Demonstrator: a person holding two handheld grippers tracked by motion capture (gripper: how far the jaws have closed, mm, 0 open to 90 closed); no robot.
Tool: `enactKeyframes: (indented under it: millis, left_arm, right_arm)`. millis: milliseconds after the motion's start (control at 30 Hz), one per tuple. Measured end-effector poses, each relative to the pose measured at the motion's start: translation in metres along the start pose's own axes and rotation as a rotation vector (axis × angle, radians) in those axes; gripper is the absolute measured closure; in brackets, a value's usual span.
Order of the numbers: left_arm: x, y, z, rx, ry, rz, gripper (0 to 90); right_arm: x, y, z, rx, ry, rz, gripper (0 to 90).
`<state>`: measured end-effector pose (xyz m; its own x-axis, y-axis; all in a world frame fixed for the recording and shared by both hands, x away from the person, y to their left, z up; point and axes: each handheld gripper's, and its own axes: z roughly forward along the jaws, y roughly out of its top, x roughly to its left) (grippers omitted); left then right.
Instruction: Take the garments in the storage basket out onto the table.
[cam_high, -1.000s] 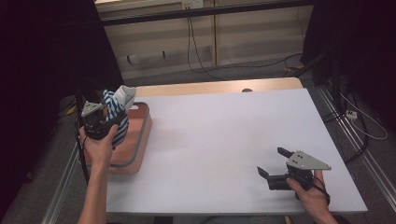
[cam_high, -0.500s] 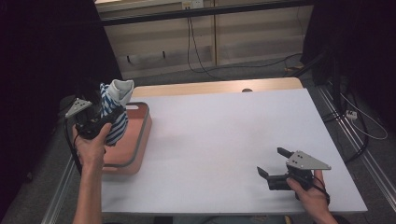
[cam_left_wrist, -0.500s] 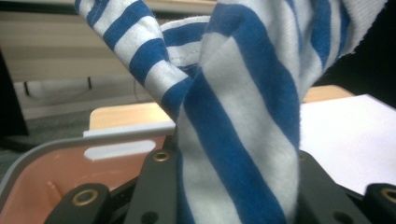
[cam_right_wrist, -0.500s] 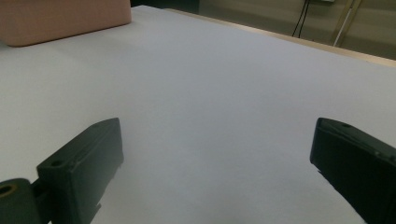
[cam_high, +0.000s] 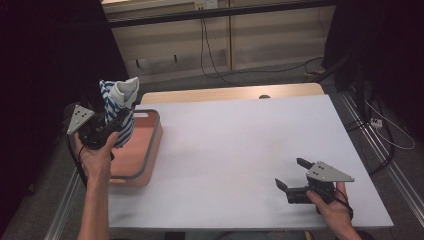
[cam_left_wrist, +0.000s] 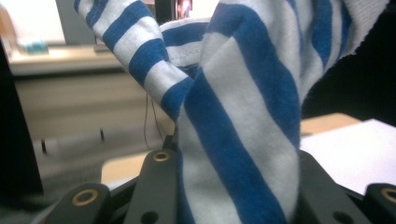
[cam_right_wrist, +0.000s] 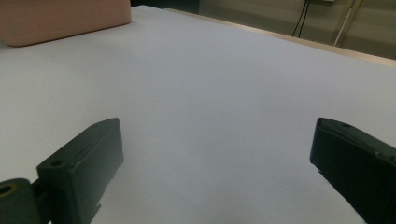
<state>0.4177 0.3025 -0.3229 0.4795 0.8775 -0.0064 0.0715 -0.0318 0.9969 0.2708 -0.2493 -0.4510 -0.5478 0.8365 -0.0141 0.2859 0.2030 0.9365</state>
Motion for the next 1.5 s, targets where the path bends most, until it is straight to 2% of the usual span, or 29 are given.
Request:
enactKeyframes:
  millis: [33,67,100,133,167,267,300,500,633,733,767,800,833,900,1033,1067,1167,1267,1300,1400,1433,1500]
  left_arm:
    - [-0.002,0.0,0.0,-0.037,0.008,0.013,70.0]
    - [-0.002,0.0,0.0,-0.037,0.008,0.013,70.0]
    - [-0.003,0.0,-0.001,-0.068,0.012,0.018,70.0]
    - [-0.003,0.0,-0.001,-0.068,0.012,0.018,70.0]
    - [-0.004,0.0,-0.001,-0.092,0.015,0.02,70.0]
    - [-0.005,0.001,-0.003,-0.108,0.018,0.02,70.0]
    - [-0.006,0.002,-0.004,-0.129,0.016,0.018,70.0]
    - [-0.01,0.008,-0.009,-0.187,0.007,0.005,70.0]
    - [-0.016,0.014,-0.013,-0.209,-0.001,0.006,70.0]
    - [-0.02,0.018,-0.015,-0.204,-0.006,-0.001,70.0]
    - [-0.025,0.023,-0.017,-0.2,-0.023,-0.003,70.0]
    - [-0.025,0.023,-0.017,-0.2,-0.023,-0.003,70.0]
    - [-0.032,0.027,-0.018,-0.198,-0.046,0.002,70.0]
    - [-0.035,0.029,-0.018,-0.193,-0.052,0.011,70.0]
    - [-0.051,0.034,-0.016,-0.189,-0.106,0.028,70.0]
    - [-0.051,0.034,-0.016,-0.189,-0.106,0.028,70.0]
    - [-0.059,0.035,-0.013,-0.191,-0.142,0.017,70.0]
    - [-0.062,0.035,-0.01,-0.188,-0.15,0.017,70.0]
    - [-0.063,0.035,-0.006,-0.19,-0.184,-0.016,70.0]
    - [-0.066,0.035,-0.002,-0.18,-0.179,-0.007,70.0]
    - [-0.067,0.035,0.0,-0.173,-0.181,0.01,70.0]
    - [-0.071,0.035,0.005,-0.159,-0.2,-0.004,70.0]
  right_arm:
    - [0.0,0.0,0.0,0.0,0.0,0.0,2.3]
    - [0.0,0.0,0.0,0.0,0.0,0.0,2.3]
    - [0.0,0.0,0.0,-0.001,-0.001,0.0,2.2]
    - [0.0,0.0,0.0,-0.001,-0.001,0.0,2.2]
    - [0.0,0.0,0.0,-0.001,0.0,0.001,2.3]
    - [0.0,0.0,0.0,-0.001,0.0,0.0,2.2]
    - [0.0,0.0,0.0,0.0,0.0,0.0,2.3]
    - [0.0,0.0,0.0,-0.001,0.0,0.001,2.1]
    - [0.0,0.0,0.0,-0.002,0.001,0.001,2.1]
    - [0.0,0.0,0.0,-0.002,0.001,0.001,2.1]
    - [0.0,0.0,0.0,-0.002,0.001,0.001,2.1]
    - [0.0,0.0,0.0,-0.002,0.001,0.001,2.1]
    - [0.0,0.0,0.0,-0.001,0.001,0.001,2.1]
    - [0.0,0.0,0.0,-0.001,0.001,0.001,2.1]
    - [0.0,0.0,0.0,-0.001,0.001,0.001,2.1]
    - [0.0,0.0,0.0,-0.001,0.001,0.001,2.1]
    - [0.0,0.0,0.0,-0.002,0.0,0.0,2.1]
    - [0.0,0.0,0.0,-0.002,0.001,-0.001,2.1]
    - [0.0,0.0,0.0,-0.002,0.002,-0.001,2.1]
    - [0.0,0.0,0.0,-0.001,0.004,0.0,2.1]
    - [0.0,0.0,0.0,-0.001,0.004,0.001,2.1]
    - [0.0,0.0,0.0,-0.002,0.004,0.0,2.1]
